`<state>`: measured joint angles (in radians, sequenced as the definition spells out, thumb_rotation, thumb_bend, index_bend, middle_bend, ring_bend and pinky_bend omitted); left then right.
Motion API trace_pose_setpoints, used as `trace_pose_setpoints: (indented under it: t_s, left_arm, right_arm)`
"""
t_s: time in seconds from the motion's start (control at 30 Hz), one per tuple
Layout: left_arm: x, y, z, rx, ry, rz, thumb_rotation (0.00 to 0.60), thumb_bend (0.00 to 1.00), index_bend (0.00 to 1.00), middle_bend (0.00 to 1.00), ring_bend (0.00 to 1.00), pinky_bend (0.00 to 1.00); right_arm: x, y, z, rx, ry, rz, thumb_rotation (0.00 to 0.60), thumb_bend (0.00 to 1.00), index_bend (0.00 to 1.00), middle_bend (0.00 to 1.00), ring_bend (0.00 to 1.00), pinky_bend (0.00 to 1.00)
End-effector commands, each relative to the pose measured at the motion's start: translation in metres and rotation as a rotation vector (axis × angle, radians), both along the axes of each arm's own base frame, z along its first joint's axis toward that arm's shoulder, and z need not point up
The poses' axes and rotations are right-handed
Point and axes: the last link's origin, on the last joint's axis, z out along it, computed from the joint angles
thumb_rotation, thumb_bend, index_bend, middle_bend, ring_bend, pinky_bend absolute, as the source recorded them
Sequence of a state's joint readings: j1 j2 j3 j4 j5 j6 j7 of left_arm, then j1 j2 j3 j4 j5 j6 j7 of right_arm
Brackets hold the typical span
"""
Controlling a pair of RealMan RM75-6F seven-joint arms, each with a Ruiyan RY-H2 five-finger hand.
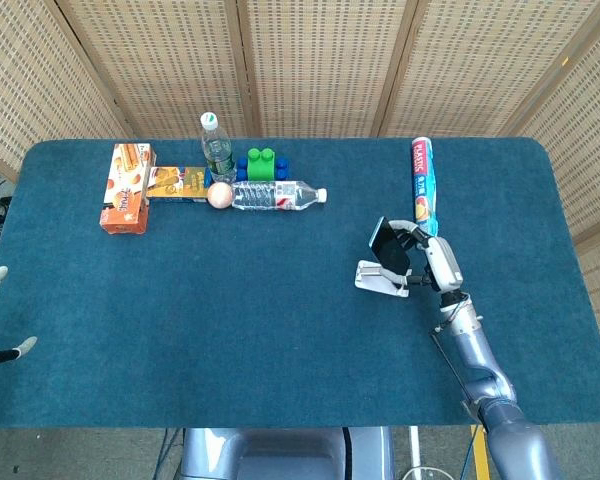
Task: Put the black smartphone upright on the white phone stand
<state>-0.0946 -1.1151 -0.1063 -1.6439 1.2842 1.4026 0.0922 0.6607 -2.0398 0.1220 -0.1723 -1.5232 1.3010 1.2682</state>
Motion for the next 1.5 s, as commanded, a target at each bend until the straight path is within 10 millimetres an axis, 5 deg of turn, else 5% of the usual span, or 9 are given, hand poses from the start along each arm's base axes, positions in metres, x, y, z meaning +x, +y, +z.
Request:
trace_pose_setpoints:
  t_s: [0.03,1.33,1.5]
  left_arm:
    - [0.0,0.0,0.0,-0.002,0.0,0.0,0.6,0.0,0.0,0.0,0.0,0.0]
    - [0.002,0.0,-0.001,-0.004,0.0,-0.005,0.6,0.0,0.0,0.0,0.0,0.0]
    - [0.002,0.0,-0.002,-0.009,0.002,-0.005,0.6,0.0,0.0,0.0,0.0,0.0]
  right_arm:
    - [-0.001,0.001,-0.003,0.01,0.012,-0.005,0.6,0.83,0.41,0.45,0.44,0.45]
    - [-0.013,0.015,-0.015,0.032,0.125,-0.022,0.6,0.75,0.36,0.36,0.33,0.32]
    - [-0.014,0.017,-0.015,0.035,0.137,-0.016,0.6,0.65,0.31,0.33,0.3,0.31]
